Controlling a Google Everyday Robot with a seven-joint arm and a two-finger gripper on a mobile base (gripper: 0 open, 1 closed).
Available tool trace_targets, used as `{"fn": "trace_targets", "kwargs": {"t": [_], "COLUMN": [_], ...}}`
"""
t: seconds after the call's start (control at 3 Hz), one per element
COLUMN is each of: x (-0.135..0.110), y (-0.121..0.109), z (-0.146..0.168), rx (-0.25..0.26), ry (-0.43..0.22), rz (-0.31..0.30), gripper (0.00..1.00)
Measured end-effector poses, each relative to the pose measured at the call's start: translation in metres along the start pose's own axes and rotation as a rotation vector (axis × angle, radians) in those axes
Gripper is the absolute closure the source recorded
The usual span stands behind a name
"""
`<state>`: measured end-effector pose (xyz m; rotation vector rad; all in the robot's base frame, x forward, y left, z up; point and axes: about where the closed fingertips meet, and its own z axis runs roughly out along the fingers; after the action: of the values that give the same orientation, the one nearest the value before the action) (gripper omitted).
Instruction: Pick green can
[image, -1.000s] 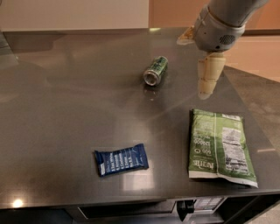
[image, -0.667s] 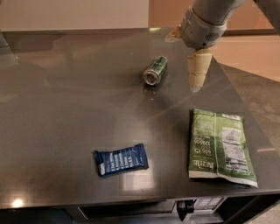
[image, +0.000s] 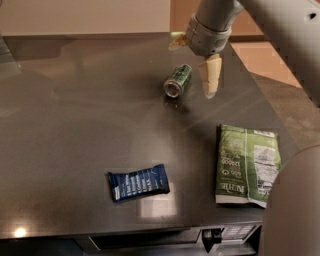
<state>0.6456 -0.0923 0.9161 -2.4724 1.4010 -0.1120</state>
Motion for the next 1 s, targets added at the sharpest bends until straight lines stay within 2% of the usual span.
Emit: {"fn": "trace_targets", "kwargs": {"t": [0.67, 1.0], "x": [0.004, 0.008], "y": [-0.026, -0.033], "z": [0.034, 0.046], "rx": [-0.062, -0.085], "ry": [0.052, 0.071], "rz": [-0.222, -0.332], "gripper": [0.0, 0.0]}}
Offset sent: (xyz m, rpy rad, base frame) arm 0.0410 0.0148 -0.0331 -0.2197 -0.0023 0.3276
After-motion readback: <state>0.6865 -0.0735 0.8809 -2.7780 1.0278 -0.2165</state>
